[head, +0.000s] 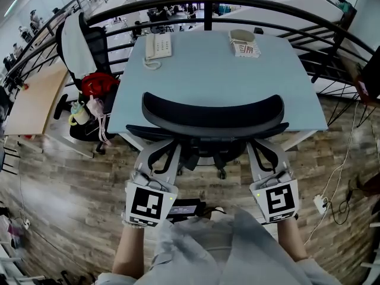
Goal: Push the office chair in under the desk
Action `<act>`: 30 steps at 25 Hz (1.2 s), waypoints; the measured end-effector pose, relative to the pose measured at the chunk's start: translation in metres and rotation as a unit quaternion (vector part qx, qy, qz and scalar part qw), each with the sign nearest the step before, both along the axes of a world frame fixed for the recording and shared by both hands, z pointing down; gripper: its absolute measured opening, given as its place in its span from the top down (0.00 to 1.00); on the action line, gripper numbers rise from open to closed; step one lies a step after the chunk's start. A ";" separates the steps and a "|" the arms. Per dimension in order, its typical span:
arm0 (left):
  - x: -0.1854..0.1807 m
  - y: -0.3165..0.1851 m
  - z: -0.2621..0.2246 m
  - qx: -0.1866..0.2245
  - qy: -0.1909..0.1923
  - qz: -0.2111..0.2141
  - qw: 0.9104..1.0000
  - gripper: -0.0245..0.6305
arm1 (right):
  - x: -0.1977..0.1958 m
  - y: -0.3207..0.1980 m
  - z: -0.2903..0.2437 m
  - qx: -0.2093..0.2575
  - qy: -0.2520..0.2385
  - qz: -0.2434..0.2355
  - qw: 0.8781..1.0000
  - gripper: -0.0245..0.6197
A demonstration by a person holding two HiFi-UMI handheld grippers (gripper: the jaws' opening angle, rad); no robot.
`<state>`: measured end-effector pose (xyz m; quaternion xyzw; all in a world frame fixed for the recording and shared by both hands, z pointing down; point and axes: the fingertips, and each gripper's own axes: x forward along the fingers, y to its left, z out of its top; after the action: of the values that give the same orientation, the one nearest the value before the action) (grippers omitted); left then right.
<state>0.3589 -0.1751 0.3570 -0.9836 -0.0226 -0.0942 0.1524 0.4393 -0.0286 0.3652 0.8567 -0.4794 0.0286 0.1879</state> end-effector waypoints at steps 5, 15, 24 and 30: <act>0.001 0.003 0.003 -0.001 -0.002 0.005 1.000 0.96 | -0.001 0.003 0.001 -0.004 -0.003 0.003 1.000 0.95; -0.001 0.006 0.008 -0.003 -0.008 0.017 1.000 0.96 | -0.007 0.004 0.003 -0.012 -0.003 0.005 1.000 0.95; -0.001 0.007 0.011 -0.001 -0.010 0.022 1.000 0.96 | -0.009 0.002 0.009 -0.014 -0.002 0.006 1.000 0.95; -0.002 0.009 0.013 -0.003 -0.012 0.028 1.000 0.96 | -0.009 0.001 0.013 -0.012 0.000 0.005 1.000 0.95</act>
<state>0.3571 -0.1665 0.3704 -0.9818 -0.0521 -0.1015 0.1517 0.4303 -0.0277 0.3781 0.8570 -0.4743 0.0349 0.1981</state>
